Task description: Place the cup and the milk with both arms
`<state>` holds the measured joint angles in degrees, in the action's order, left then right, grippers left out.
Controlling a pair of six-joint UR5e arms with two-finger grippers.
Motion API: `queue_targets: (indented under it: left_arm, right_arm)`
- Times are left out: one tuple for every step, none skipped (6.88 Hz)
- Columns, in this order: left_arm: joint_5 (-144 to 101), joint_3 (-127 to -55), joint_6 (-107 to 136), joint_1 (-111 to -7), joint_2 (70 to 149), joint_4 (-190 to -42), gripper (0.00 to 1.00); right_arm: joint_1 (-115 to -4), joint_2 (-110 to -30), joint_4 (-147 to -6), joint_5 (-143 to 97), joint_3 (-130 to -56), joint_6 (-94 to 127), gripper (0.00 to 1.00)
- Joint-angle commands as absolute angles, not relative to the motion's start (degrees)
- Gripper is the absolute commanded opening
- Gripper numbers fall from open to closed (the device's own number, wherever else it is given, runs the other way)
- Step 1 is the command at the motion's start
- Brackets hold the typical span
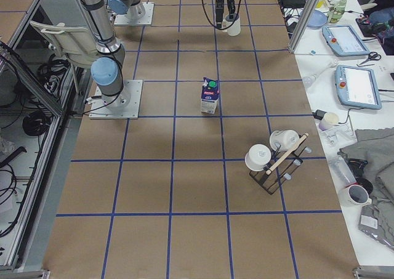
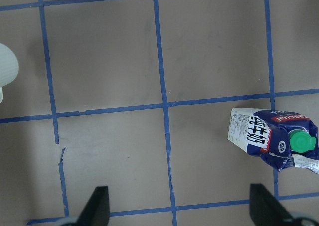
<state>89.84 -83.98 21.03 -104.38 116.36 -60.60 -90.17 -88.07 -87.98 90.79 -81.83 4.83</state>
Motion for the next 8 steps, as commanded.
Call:
queue_targets:
  left_arm:
    - [89.8, -81.0, 22.1, -106.3, 120.5, -60.1, 0.0]
    - [89.8, -81.0, 22.3, -106.4, 121.8, -59.5, 0.0]
    - [90.0, -81.1, 21.9, -106.6, 123.7, -58.1, 0.0]
    - [89.8, -81.3, 21.2, -106.6, 124.9, -58.0, 0.0]
    - [89.9, -81.7, 21.7, -106.6, 125.3, -58.1, 0.0]
    - [89.8, -81.3, 21.7, -106.6, 125.9, -58.0, 0.07]
    - [89.9, -81.3, 21.8, -106.6, 125.6, -57.9, 0.4]
    - [89.7, -81.1, 20.7, -106.5, 124.5, -58.0, 0.99]
  right_arm:
    - [-90.2, -88.1, -88.0, 90.8, -81.8, 4.8, 1.0]
    - [-90.2, -88.1, -88.0, 90.8, -81.8, 4.8, 1.0]
    - [-90.2, -88.2, -88.0, 90.8, -81.8, 4.8, 1.0]
    - [-90.3, -88.1, -88.0, 90.8, -81.8, 4.8, 1.0]
    - [-90.3, -88.1, -88.1, 90.8, -81.7, 4.8, 1.0]
    - [-90.4, -88.1, -88.2, 90.7, -81.7, 4.9, 1.0]
    - [-90.4, -88.1, -88.1, 90.8, -81.7, 4.9, 1.0]
    - [-90.4, -88.1, -88.1, 90.8, -81.7, 4.9, 1.0]
